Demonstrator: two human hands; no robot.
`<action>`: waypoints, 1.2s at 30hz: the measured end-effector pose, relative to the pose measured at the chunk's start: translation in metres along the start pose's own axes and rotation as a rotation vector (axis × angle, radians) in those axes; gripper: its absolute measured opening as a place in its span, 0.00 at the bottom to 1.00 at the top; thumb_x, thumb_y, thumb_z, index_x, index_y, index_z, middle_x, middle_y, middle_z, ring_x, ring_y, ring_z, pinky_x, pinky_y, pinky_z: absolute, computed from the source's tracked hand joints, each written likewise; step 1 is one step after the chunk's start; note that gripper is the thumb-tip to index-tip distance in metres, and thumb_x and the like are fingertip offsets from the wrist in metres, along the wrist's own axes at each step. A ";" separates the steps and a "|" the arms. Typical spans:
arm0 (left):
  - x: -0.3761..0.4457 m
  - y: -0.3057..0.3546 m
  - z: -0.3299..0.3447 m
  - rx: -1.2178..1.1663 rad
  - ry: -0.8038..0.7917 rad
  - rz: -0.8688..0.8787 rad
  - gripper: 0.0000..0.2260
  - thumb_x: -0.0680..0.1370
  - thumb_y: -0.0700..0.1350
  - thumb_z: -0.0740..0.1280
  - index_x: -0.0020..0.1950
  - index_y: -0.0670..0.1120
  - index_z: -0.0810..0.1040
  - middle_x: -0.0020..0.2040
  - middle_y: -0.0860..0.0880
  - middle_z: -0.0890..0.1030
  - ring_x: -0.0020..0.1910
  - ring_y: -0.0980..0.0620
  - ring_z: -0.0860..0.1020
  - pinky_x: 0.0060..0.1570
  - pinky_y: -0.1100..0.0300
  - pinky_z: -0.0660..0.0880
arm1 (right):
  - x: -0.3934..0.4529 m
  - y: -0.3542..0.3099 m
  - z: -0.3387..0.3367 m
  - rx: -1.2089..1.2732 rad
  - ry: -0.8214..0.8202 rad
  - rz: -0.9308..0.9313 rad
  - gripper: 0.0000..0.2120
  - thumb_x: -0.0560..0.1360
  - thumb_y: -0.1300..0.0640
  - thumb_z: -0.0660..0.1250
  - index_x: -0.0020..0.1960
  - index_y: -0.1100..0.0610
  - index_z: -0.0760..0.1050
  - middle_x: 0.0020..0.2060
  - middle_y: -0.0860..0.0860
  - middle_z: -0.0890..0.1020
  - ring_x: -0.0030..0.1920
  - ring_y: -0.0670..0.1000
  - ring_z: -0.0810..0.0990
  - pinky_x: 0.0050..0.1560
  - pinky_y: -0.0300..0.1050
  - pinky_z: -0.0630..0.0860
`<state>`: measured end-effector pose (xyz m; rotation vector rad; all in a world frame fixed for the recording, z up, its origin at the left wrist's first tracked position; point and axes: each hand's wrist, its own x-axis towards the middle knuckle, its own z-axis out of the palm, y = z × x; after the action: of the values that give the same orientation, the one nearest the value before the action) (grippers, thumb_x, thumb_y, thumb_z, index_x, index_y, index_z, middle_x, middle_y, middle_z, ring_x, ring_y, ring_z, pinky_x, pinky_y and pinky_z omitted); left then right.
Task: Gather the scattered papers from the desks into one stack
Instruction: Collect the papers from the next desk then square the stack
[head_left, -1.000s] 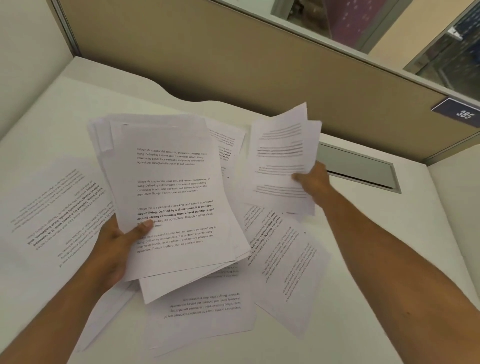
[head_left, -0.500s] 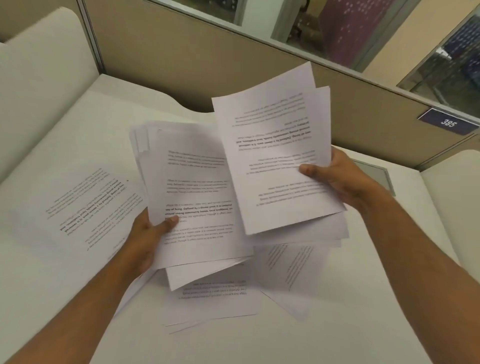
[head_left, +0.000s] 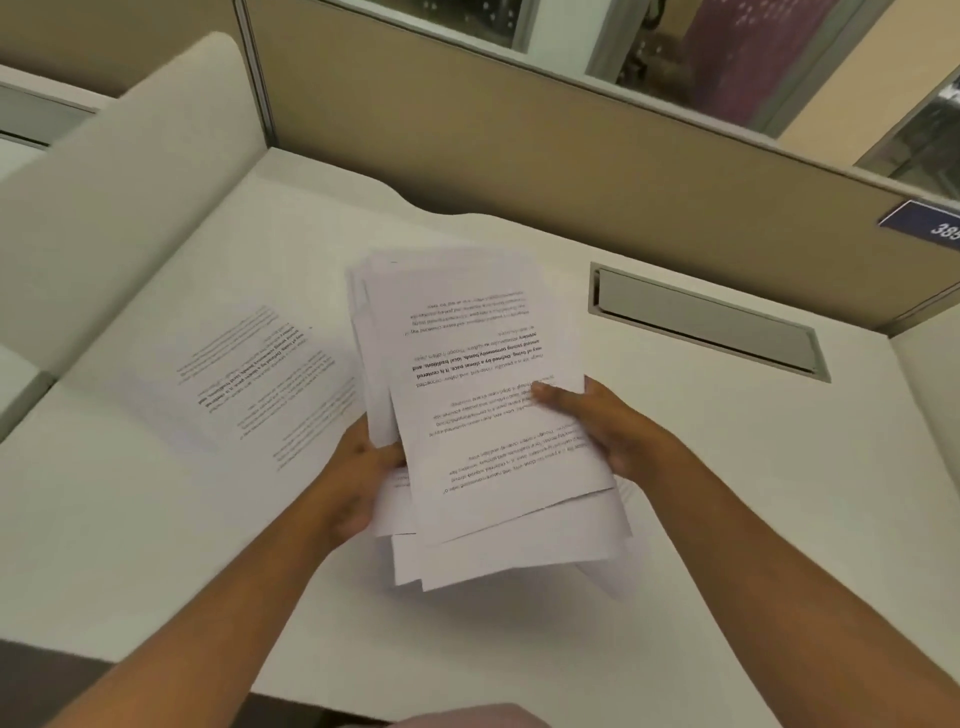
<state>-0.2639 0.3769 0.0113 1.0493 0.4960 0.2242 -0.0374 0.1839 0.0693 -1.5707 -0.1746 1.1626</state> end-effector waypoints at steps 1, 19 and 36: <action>-0.003 -0.002 0.003 0.005 -0.009 -0.001 0.27 0.68 0.58 0.85 0.67 0.65 0.85 0.65 0.52 0.89 0.63 0.50 0.88 0.52 0.55 0.87 | -0.001 0.003 -0.001 0.030 -0.031 -0.006 0.21 0.80 0.55 0.76 0.70 0.58 0.79 0.62 0.58 0.88 0.61 0.60 0.88 0.54 0.54 0.87; -0.065 -0.046 0.027 0.106 0.353 -0.033 0.23 0.80 0.35 0.73 0.74 0.50 0.79 0.64 0.48 0.89 0.59 0.43 0.89 0.53 0.46 0.88 | 0.008 0.063 -0.048 -0.964 0.403 -0.218 0.17 0.81 0.42 0.71 0.59 0.55 0.80 0.57 0.52 0.82 0.58 0.53 0.80 0.58 0.53 0.76; -0.142 -0.107 0.021 -0.045 0.610 -0.002 0.23 0.71 0.41 0.79 0.65 0.53 0.84 0.60 0.49 0.91 0.55 0.45 0.90 0.45 0.48 0.89 | 0.033 0.042 -0.102 -1.234 0.360 0.200 0.52 0.58 0.34 0.86 0.72 0.59 0.72 0.69 0.57 0.78 0.73 0.62 0.73 0.69 0.53 0.73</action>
<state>-0.3829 0.2504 -0.0330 0.9271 1.0350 0.5578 0.0358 0.1212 0.0054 -2.8982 -0.5757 0.8945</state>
